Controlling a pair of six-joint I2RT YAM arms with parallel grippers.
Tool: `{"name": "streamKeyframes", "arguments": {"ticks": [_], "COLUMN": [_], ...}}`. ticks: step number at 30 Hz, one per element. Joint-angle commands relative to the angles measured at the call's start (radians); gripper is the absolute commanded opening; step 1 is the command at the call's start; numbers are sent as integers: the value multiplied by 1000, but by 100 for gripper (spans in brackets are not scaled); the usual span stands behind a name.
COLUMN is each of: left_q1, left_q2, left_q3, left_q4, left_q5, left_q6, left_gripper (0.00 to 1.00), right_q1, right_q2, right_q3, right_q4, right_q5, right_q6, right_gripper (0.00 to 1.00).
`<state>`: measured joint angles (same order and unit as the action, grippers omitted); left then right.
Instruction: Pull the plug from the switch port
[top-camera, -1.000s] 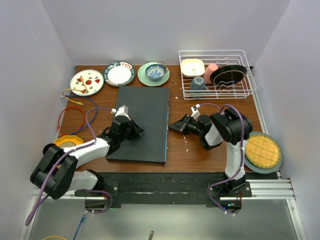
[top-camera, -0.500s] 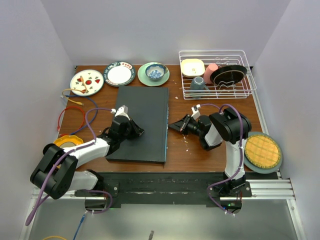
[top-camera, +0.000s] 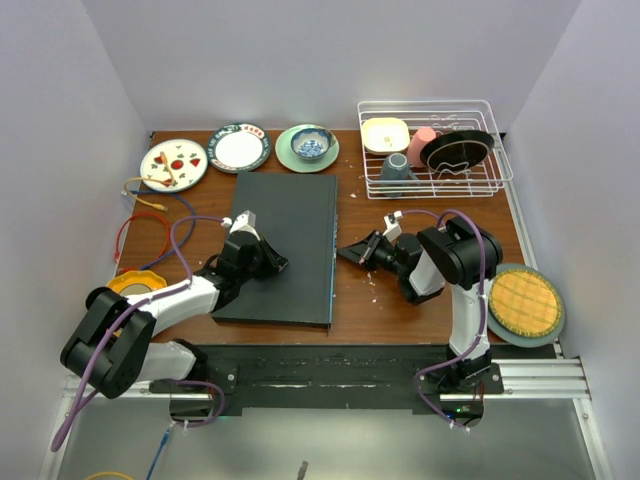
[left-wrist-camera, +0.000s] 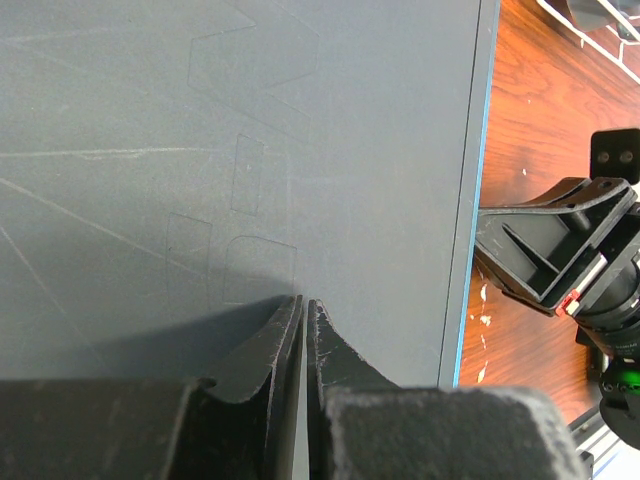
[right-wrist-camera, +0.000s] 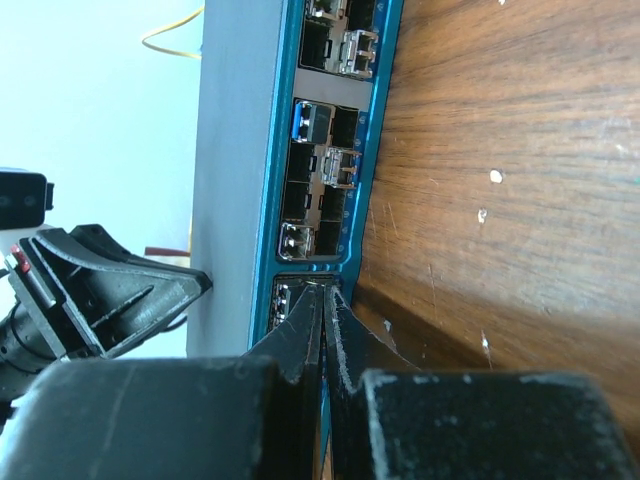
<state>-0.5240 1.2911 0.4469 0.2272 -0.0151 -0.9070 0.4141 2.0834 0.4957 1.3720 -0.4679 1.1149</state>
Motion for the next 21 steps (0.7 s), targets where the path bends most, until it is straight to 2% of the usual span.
{"name": "streamKeyframes", "arguments": {"ticks": [1,12,21], "left_q1": [-2,-2,-1], "left_q2": [27,27,22], "left_q3": [-31,-33,-33], "left_q4": [-84,-86,-92], "left_q5": [3,-3,-3], "left_q6": [11,6,5], "left_gripper": [11,11,11], "right_q1": [3,-12,-41], "right_q2": [-36,-141,-167], "right_q3": [-34,-80,-135], "right_q4": [27,-19,30], "right_q5": [72,104,130], "right_q6": [-24,-47,-27], "right_gripper": [0,0,0]}}
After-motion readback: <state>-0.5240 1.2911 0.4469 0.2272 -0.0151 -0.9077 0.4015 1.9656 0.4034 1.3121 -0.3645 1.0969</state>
